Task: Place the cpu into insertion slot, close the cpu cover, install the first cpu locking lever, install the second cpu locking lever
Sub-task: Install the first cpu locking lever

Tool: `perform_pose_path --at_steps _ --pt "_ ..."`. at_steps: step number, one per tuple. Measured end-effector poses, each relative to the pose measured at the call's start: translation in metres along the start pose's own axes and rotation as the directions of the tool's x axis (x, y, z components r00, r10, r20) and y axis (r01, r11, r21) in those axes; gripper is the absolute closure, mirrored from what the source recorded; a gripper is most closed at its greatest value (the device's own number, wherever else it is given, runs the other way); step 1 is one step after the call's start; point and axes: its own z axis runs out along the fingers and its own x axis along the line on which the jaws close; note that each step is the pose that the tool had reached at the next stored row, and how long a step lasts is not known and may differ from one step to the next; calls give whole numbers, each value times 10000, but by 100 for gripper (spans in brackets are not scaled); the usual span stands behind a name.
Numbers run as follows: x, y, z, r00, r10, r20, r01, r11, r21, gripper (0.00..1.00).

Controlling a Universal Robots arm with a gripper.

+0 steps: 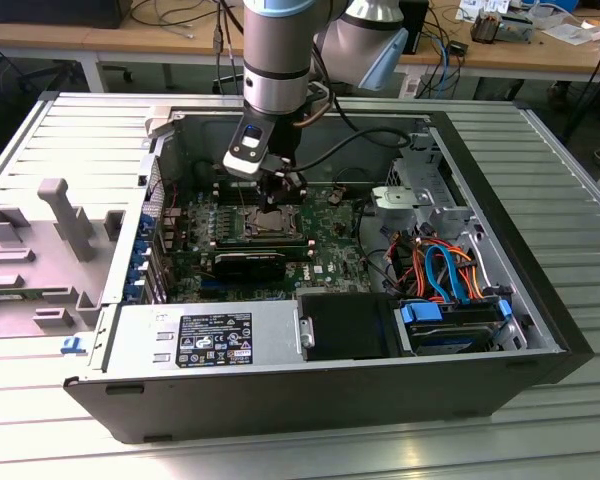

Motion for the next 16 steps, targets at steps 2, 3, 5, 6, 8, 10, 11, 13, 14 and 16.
perform_pose_path --at_steps 2,3,5,6,8,10,11,13,14,16 --pt "0 0 0 10000 -89 4 89 10000 0 89" --pt "0 0 0 9999 -116 5 116 9999 0 89" --pt "0 0 0 9998 -187 8 187 9998 -1 89" --pt "0 0 0 9998 -212 10 212 9998 0 89" --pt "0 0 0 9996 -299 14 299 9996 0 89" --pt "0 0 0 9993 -370 17 370 9993 0 89" --pt "0 0 0 9991 -416 19 416 9991 0 89" --pt "0 0 0 9989 -468 21 468 9989 0 89" --pt "0 0 0 9987 -505 23 505 9987 0 89" --pt "0 0 0 9984 -565 26 565 9984 1 89"
